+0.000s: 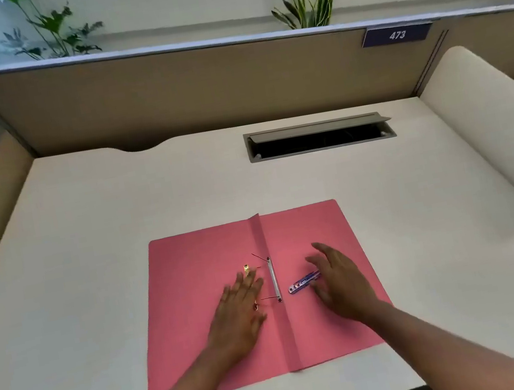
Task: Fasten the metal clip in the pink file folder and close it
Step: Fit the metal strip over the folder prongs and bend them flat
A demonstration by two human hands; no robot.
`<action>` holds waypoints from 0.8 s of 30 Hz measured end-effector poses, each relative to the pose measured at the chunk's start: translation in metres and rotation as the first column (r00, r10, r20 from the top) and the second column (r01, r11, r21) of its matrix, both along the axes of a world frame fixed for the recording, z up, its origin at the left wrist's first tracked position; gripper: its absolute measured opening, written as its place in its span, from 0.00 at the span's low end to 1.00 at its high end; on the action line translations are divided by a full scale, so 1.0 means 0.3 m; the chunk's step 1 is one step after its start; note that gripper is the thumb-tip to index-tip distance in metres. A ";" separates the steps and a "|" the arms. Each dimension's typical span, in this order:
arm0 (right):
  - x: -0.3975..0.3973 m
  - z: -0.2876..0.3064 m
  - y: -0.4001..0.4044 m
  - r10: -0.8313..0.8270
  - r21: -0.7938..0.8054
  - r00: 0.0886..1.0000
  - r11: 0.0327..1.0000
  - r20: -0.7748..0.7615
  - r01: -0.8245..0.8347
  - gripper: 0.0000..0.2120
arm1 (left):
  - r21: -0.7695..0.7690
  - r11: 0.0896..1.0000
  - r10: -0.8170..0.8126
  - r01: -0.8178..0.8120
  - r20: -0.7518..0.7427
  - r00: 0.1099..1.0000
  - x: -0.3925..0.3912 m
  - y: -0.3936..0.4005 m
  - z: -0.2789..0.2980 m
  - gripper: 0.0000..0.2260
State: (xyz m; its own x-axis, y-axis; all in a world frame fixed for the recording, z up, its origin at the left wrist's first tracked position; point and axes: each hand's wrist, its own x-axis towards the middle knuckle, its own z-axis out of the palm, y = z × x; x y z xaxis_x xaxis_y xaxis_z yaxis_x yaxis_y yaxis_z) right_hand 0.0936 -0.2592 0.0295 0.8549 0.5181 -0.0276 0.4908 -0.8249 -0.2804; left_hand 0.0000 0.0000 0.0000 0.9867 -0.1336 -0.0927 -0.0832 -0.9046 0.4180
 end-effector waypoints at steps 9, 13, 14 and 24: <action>-0.012 -0.084 -0.075 0.014 0.093 0.992 0.995 0.126 -0.026 0.13 | -0.152 0.988 0.034 -0.033 0.008 0.999 0.013 -0.080 0.005 0.26; 0.002 -0.091 -0.082 0.023 0.136 0.982 0.990 0.188 -0.049 0.11 | -0.198 0.979 0.050 -0.044 0.022 0.999 0.021 -0.094 0.027 0.29; 0.005 -0.097 -0.088 0.025 0.143 0.979 0.988 0.202 -0.055 0.10 | -0.204 0.978 0.048 -0.042 0.027 0.998 0.021 -0.099 0.030 0.28; 0.014 -0.098 -0.112 -0.002 0.231 0.964 0.971 0.265 -0.062 0.10 | -0.180 0.979 0.129 -0.098 0.168 0.977 0.052 -0.161 0.026 0.16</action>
State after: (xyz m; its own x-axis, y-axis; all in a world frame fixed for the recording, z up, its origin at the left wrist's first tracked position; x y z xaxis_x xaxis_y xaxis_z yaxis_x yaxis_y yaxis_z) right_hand 0.0977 -0.2926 0.0000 0.7996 0.5083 0.3197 0.5963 -0.7349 -0.3229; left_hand 0.0155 -0.0483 0.0079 0.9948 -0.0186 0.1004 -0.0714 -0.8293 0.5542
